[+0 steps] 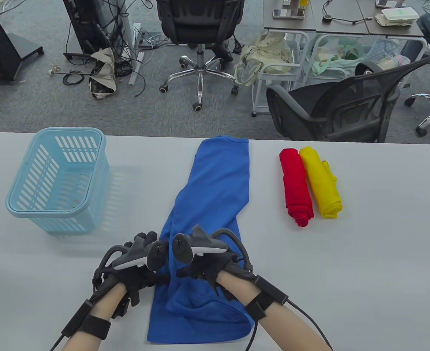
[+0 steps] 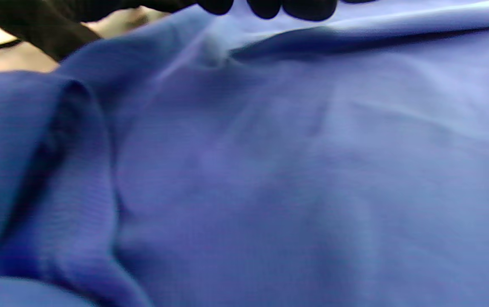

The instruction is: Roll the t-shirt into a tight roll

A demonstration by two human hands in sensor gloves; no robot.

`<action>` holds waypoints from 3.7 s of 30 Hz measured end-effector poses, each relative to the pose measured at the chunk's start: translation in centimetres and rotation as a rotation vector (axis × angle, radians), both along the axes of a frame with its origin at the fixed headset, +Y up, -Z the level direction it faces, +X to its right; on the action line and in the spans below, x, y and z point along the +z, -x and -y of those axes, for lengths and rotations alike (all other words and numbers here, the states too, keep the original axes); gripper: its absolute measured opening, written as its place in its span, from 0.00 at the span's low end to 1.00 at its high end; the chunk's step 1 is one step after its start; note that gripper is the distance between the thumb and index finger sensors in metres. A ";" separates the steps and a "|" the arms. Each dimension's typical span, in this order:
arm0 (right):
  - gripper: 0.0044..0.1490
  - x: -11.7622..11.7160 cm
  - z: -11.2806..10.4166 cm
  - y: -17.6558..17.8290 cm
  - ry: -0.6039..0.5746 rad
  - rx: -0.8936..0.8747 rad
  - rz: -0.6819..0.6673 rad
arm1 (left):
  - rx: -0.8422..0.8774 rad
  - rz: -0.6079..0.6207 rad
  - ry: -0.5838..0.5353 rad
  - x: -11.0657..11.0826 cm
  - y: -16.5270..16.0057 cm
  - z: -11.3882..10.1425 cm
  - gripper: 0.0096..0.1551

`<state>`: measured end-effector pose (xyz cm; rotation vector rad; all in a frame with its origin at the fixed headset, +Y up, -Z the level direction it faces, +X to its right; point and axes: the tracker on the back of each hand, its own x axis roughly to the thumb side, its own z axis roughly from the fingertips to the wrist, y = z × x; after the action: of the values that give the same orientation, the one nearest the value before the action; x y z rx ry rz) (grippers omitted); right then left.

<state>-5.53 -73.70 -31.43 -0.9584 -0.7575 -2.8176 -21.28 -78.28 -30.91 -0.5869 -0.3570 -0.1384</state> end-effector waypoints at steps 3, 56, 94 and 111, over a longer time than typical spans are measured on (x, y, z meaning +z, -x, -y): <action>0.48 0.0 0.2 1.0 -0.015 0.008 -0.012 | -0.027 0.006 -0.002 0.0 0.0 0.2 0.60; 0.32 -5.3 -0.1 0.7 -0.243 0.210 0.081 | -0.112 0.025 -0.159 1.3 -0.2 -1.5 0.42; 0.39 -8.2 0.9 -14.4 0.076 0.129 0.559 | -0.378 -0.227 -0.106 0.2 2.2 -2.1 0.43; 0.38 -9.1 1.0 -14.3 0.040 0.199 0.637 | -0.283 -0.254 -0.068 -0.9 3.4 -0.3 0.50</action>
<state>8.76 -74.68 -40.52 0.0467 -0.8964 -2.9278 -24.72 -78.00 -31.78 -0.5781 -0.0211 -0.3428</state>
